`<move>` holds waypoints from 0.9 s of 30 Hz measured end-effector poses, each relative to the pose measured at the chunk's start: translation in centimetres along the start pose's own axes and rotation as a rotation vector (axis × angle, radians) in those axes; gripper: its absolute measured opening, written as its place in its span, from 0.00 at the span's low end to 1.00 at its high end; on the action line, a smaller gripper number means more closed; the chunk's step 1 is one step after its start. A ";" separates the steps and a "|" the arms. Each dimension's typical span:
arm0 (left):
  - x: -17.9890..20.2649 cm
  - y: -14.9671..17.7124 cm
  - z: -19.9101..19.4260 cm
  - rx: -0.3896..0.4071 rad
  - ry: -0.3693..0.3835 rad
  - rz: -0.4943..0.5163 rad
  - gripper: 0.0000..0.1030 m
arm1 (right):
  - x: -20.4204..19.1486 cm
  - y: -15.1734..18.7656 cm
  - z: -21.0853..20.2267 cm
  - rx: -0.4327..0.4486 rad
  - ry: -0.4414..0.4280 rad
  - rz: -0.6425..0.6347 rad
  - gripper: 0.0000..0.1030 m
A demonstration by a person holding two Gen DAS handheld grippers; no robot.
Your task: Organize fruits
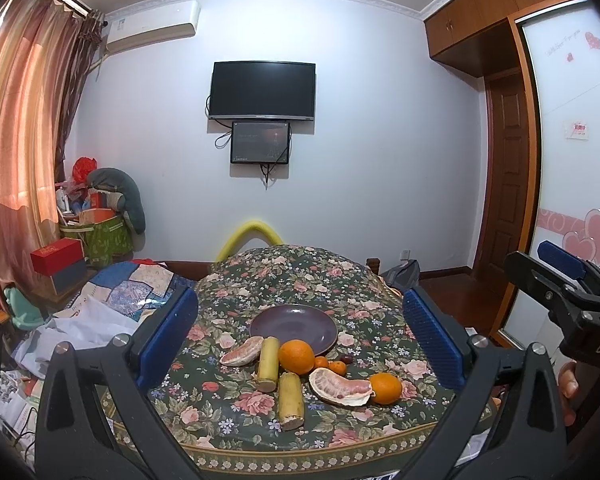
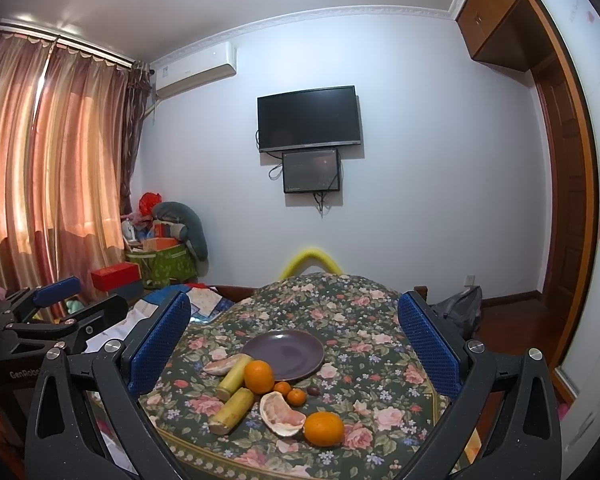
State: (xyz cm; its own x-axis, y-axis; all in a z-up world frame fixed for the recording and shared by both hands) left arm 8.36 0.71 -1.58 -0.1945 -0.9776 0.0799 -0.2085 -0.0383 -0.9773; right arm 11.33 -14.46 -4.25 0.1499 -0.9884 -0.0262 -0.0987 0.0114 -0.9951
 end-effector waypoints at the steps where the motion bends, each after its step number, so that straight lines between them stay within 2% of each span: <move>1: -0.1 0.1 0.2 -0.001 -0.003 0.002 1.00 | 0.0 0.1 0.2 -0.005 0.003 -0.003 1.00; 8: -1.1 1.6 3.4 -0.071 -0.001 -0.004 1.00 | 0.0 2.0 2.6 -0.069 0.025 -0.041 1.00; 16: -3.8 5.0 8.3 -0.196 -0.017 -0.060 1.00 | 0.4 6.1 6.9 -0.220 0.029 -0.079 1.00; 23: -6.0 9.4 12.8 -0.356 -0.001 -0.132 0.84 | 1.1 9.3 9.6 -0.332 0.028 -0.129 1.00; 27: -6.7 11.8 15.0 -0.426 -0.009 -0.154 0.81 | 1.4 11.3 11.2 -0.411 -0.016 -0.113 1.00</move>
State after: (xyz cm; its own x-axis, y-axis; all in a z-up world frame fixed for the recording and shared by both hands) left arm 21.57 3.74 -16.63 -0.1222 -0.9690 0.2146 -0.6111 -0.0969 -0.7856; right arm 21.40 -14.06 -16.60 0.1972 -0.9774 0.0763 -0.4638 -0.1615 -0.8711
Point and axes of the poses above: each gripper's, at about its wrist camera, not at the fingertips, and z roughly the way its jaws point, x to its right, y to its underside, the point moved 7 cm from there along z, roughly the way its jaws point, and after that the axes turned 11 degrees about y, right-handed, at the moved point
